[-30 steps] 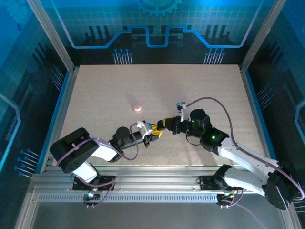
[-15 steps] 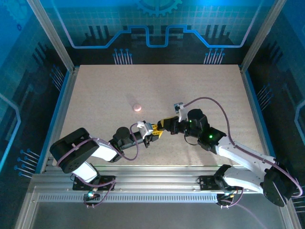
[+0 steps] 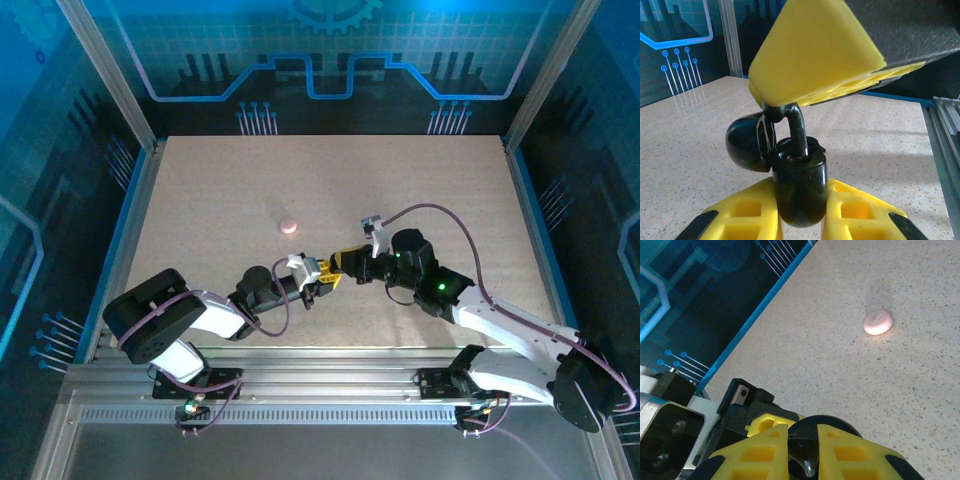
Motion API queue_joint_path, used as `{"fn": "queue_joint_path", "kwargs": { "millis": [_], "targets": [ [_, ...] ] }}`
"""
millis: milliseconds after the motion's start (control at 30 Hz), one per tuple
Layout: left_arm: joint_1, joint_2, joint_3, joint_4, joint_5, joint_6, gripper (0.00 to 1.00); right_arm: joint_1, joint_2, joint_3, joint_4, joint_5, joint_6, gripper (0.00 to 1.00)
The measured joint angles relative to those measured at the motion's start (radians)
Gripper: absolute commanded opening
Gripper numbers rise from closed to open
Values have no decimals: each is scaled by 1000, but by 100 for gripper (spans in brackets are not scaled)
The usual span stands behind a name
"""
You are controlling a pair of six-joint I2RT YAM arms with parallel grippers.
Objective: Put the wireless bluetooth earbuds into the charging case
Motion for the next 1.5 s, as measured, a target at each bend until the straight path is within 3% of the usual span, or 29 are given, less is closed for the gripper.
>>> {"fn": "queue_joint_path", "kwargs": {
  "millis": [800,1500],
  "targets": [
    [-2,-19,0,-7,0,1,10,22,-2,57,-114,28,-86,18],
    [-2,-34,-2,-19,0,1,10,34,7,64,-116,30,-90,30]
  ]
}}
